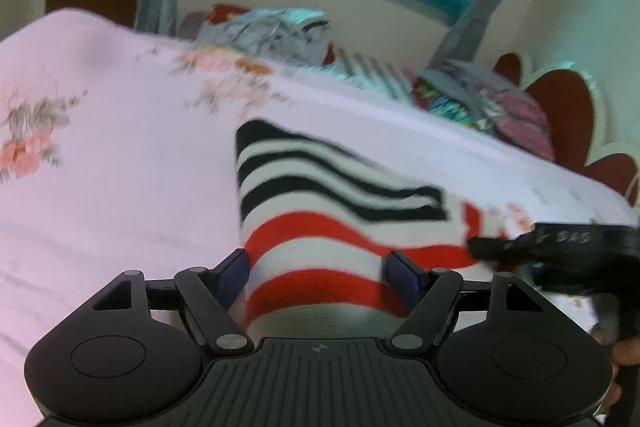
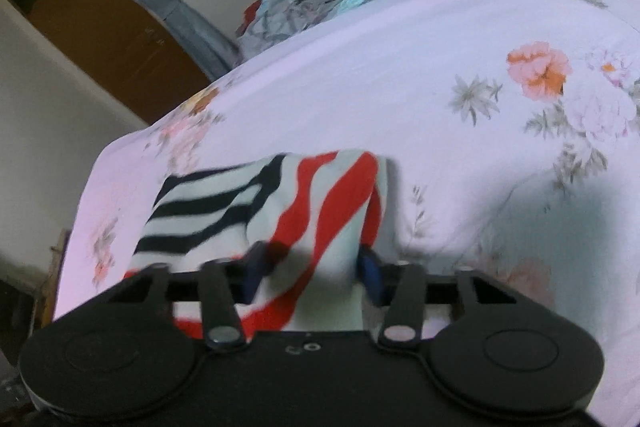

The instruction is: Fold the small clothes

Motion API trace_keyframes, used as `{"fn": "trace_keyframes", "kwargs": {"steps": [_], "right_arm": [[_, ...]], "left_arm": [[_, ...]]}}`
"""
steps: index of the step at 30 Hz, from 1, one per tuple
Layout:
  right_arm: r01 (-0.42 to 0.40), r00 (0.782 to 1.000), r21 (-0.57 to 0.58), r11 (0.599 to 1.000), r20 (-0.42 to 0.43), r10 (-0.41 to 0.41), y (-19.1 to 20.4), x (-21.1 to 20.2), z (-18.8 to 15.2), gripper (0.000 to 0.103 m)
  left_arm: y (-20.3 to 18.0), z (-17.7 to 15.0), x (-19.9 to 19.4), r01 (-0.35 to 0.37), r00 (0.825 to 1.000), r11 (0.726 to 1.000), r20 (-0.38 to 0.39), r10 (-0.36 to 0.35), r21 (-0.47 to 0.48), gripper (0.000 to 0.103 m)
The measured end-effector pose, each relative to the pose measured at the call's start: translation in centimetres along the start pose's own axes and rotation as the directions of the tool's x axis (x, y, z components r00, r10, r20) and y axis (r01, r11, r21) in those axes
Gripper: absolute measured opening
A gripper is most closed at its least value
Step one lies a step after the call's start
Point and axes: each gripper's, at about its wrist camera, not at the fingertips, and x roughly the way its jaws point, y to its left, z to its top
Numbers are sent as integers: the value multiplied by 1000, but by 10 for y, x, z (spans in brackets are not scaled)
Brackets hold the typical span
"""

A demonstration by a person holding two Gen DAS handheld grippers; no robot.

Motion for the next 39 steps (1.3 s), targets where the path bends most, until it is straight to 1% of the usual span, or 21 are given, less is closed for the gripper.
{"fn": "trace_keyframes", "kwargs": {"steps": [2, 4, 6, 7, 9, 11, 14, 16, 19, 21, 25, 27, 28, 29, 30, 31, 32, 35, 37, 38, 39], "right_arm": [[24, 999, -45, 999, 22, -23, 4, 6, 2, 32], [61, 997, -113, 992, 44, -56, 8, 12, 2, 26], [106, 993, -185, 977, 67, -95, 9, 18, 3, 26], [130, 991, -214, 968, 72, -117, 10, 21, 4, 28], [130, 991, -223, 966, 60, -120, 10, 19, 5, 30], [122, 991, -208, 970, 75, -108, 12, 2, 4, 32], [58, 997, -191, 980, 68, -46, 15, -34, -9, 34], [63, 996, -233, 970, 79, -45, 23, -56, -26, 32], [77, 991, -307, 948, 129, -39, 40, -84, -51, 27], [78, 990, -351, 933, 138, -31, 50, -94, -67, 25], [106, 992, -432, 896, 112, -64, 66, -91, -92, 23], [112, 992, -429, 896, 93, -79, 61, -87, -99, 20], [137, 990, -441, 887, 94, -106, 60, -83, -102, 17], [183, 983, -464, 867, 96, -156, 57, -76, -105, 14], [210, 977, -465, 860, 78, -197, 53, -66, -105, 4], [211, 977, -442, 872, 66, -203, 48, -62, -105, 0], [214, 977, -433, 876, 72, -202, 47, -62, -104, 0], [253, 966, -463, 850, 82, -244, 58, -63, -106, 0], [256, 966, -448, 856, 94, -240, 59, -68, -113, 0], [264, 962, -451, 852, 65, -264, 55, -62, -117, 0], [270, 961, -458, 847, 68, -270, 52, -58, -120, 0]], "left_arm": [[7, -3, 12, 11, 999, 999, -35, -12, -42, 74], [8, -5, 18, -4, 999, 998, -33, 2, -55, 84], [5, -7, 21, -12, 1000, 999, -28, 10, -53, 84], [3, -6, 20, -13, 1000, 999, -28, 12, -51, 84], [-1, -6, 13, -21, 1000, 999, -24, 20, -42, 84], [-2, -8, -2, -13, 1000, 1000, -7, 13, -19, 84], [-4, -15, -29, -6, 1000, 1000, 12, 6, 20, 84], [-2, -25, -44, -7, 1000, 999, 11, 6, 33, 84], [3, -44, -61, -12, 1000, 1000, 3, 12, 24, 84], [5, -55, -64, -11, 1000, 1000, -26, 11, 15, 84], [2, -66, -56, -6, 998, 1000, -57, 6, -1, 84], [-2, -67, -53, -11, 998, 1000, -60, 12, 11, 84], [-4, -67, -51, -8, 998, 1000, -64, 9, 14, 84], [-5, -66, -49, -5, 998, 1000, -68, 6, 14, 84], [-5, -67, -49, -5, 997, 1000, -72, 6, 10, 84], [-5, -67, -48, -5, 997, 1000, -75, 6, 5, 84], [-6, -67, -49, -5, 997, 1000, -74, 6, 4, 84], [-7, -65, -52, -8, 997, 1000, -79, 9, 10, 84], [-7, -64, -55, -12, 997, 1000, -77, 13, 20, 84], [-7, -64, -54, -9, 997, 1000, -81, 11, 27, 84], [-7, -64, -53, -8, 996, 1000, -89, 10, 29, 87]]}}
